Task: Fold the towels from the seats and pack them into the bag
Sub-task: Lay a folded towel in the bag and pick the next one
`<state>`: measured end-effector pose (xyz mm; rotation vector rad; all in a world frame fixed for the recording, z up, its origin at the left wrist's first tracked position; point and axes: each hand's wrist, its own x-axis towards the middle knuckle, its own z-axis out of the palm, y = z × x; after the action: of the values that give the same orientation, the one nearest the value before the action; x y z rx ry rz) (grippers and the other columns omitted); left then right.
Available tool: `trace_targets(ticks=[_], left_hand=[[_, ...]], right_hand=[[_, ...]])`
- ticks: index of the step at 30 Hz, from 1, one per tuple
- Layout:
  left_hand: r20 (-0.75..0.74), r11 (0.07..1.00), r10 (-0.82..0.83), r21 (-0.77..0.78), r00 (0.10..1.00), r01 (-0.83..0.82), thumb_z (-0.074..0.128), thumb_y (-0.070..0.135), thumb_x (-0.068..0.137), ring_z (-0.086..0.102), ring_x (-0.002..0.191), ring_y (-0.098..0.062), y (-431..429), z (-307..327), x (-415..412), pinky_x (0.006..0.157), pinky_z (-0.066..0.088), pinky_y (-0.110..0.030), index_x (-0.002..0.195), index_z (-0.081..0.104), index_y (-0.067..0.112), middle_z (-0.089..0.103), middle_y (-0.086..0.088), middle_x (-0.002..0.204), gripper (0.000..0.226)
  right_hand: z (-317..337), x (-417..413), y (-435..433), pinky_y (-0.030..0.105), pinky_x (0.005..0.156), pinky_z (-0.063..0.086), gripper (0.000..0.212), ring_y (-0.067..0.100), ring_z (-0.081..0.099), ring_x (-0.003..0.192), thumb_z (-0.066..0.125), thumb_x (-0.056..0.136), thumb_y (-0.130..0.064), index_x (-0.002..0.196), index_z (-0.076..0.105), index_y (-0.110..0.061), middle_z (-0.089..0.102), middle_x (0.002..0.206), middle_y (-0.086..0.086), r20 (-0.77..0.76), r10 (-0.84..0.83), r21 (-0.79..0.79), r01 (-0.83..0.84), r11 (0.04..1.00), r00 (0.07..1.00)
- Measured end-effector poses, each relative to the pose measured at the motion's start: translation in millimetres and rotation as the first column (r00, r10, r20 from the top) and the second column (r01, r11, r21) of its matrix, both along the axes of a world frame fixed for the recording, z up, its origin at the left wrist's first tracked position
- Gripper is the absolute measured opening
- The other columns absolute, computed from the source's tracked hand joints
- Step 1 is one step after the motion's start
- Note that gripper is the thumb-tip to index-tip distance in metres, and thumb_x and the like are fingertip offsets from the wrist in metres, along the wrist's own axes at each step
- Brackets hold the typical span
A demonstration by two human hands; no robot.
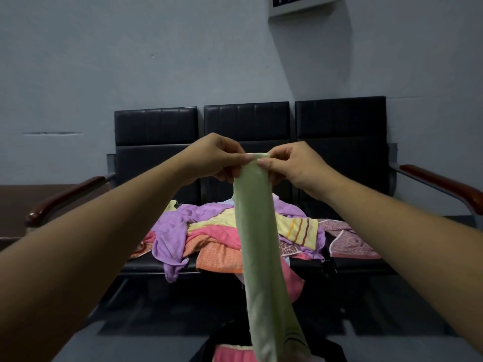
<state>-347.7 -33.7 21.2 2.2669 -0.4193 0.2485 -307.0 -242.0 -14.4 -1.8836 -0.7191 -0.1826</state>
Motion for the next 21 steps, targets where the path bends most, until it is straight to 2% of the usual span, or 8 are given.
trace_targets(ticks=[2,4,7,11,14,18,19,21], left_hand=[[-0.038,1.000,-0.011,0.022,0.999,0.012,0.069,0.034,0.092,0.066,0.074,-0.012,6,-4,2,0.076,0.058,-0.030,0.095,0.074,0.013,0.072,-0.004,0.079,0.021],[-0.126,0.989,-0.006,0.148,0.992,0.025,0.070,0.034,0.092,0.067,0.094,-0.017,13,-11,5,0.095,0.051,-0.037,0.098,0.075,0.015,0.074,-0.007,0.098,0.020],[-0.240,0.960,0.062,0.280,0.969,0.008,0.068,0.033,0.094,0.066,0.109,-0.017,26,-24,3,0.102,0.045,-0.033,0.105,0.076,0.017,0.074,-0.001,0.110,0.022],[-0.277,0.995,0.022,0.095,0.961,0.005,0.069,0.031,0.090,0.071,0.096,-0.014,41,-36,1,0.082,0.054,-0.024,0.103,0.072,0.006,0.074,-0.008,0.106,0.029],[-0.139,0.998,0.016,-0.052,0.990,-0.023,0.068,0.025,0.090,0.074,0.095,-0.019,37,-37,1,0.088,0.060,-0.029,0.101,0.070,0.001,0.075,-0.011,0.100,0.026],[0.050,0.913,0.002,-0.407,0.999,0.019,0.063,0.010,0.094,0.072,0.083,-0.014,22,-21,-2,0.078,0.061,-0.027,0.100,0.066,0.002,0.071,-0.007,0.091,0.010],[0.073,0.906,0.022,-0.424,0.997,0.011,0.063,0.008,0.094,0.072,0.083,-0.012,20,-17,-1,0.075,0.061,-0.025,0.104,0.066,0.003,0.071,-0.007,0.092,0.012],[0.101,0.932,0.084,-0.361,0.991,-0.042,0.066,0.008,0.093,0.073,0.086,-0.013,18,-16,2,0.073,0.060,-0.024,0.114,0.066,0.003,0.073,-0.007,0.096,0.021]], right_hand=[[0,-1,-1,0.030,0.066,0.057,0.011,0.018,0.065,0.067,0.070,0.094,-0.013,0.087,0.074,-0.005,0.070,0.078,0.012,-0.062,0.048,0.140,-0.039,0.989,0.997],[1,-1,-2,0.029,0.060,0.055,0.017,0.016,0.060,0.059,0.064,0.095,-0.005,0.080,0.070,-0.002,0.065,0.069,0.010,-0.117,0.089,0.278,-0.053,0.959,0.989],[1,1,-10,0.028,0.058,0.054,0.021,0.014,0.058,0.055,0.060,0.096,-0.002,0.076,0.066,-0.001,0.062,0.067,0.009,-0.178,0.040,0.390,0.033,0.920,0.983],[-9,9,-28,0.027,0.061,0.055,0.021,0.012,0.059,0.057,0.064,0.095,-0.006,0.074,0.068,-0.004,0.064,0.069,0.008,-0.181,-0.120,0.319,0.173,0.932,0.976],[-17,14,-33,0.027,0.062,0.052,0.019,0.011,0.060,0.059,0.069,0.092,-0.008,0.074,0.068,-0.007,0.065,0.069,0.006,-0.151,-0.196,0.255,0.230,0.939,0.969],[-8,18,-37,0.027,0.064,0.050,0.019,0.014,0.058,0.062,0.072,0.088,-0.002,0.075,0.063,-0.011,0.063,0.068,0.002,-0.195,-0.101,0.473,0.183,0.862,0.976],[-5,20,-38,0.029,0.066,0.049,0.017,0.015,0.057,0.064,0.073,0.087,-0.001,0.078,0.062,-0.011,0.063,0.071,0.003,-0.201,-0.072,0.516,0.168,0.840,0.977],[-4,24,-40,0.032,0.072,0.050,0.014,0.016,0.060,0.072,0.075,0.086,-0.002,0.092,0.066,-0.011,0.066,0.082,0.005,-0.208,-0.111,0.452,0.196,0.870,0.972]])
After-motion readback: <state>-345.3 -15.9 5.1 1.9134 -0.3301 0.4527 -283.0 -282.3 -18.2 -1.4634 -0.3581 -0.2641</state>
